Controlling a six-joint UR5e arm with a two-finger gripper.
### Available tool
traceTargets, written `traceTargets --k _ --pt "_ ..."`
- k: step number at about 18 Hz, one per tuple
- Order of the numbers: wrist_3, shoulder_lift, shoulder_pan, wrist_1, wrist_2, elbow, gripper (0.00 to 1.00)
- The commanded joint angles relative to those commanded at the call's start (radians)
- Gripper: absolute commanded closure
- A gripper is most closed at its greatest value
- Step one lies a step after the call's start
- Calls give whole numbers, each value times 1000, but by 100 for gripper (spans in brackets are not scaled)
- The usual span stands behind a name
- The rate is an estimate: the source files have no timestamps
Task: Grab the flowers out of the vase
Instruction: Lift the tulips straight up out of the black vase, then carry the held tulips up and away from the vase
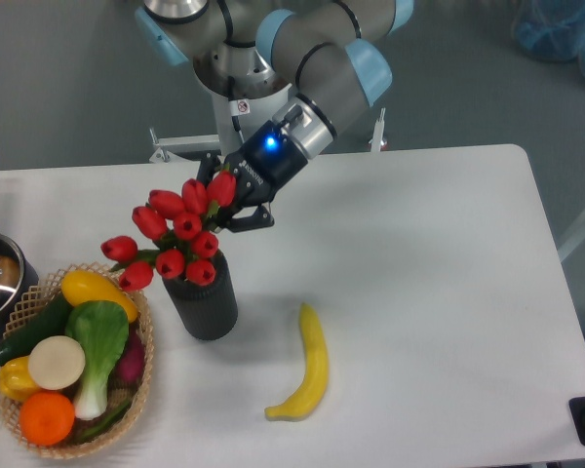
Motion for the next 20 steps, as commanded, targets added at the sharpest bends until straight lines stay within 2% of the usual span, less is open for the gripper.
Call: traceTargets --k 5,12,16,20 --pt "-24 23 32 0 -78 3 100" --pt "-83 37 49 0 -118 11 100" --pt "-98 46 83 -2 -198 25 100" --pt "-121 58 110 -2 -230 34 100"
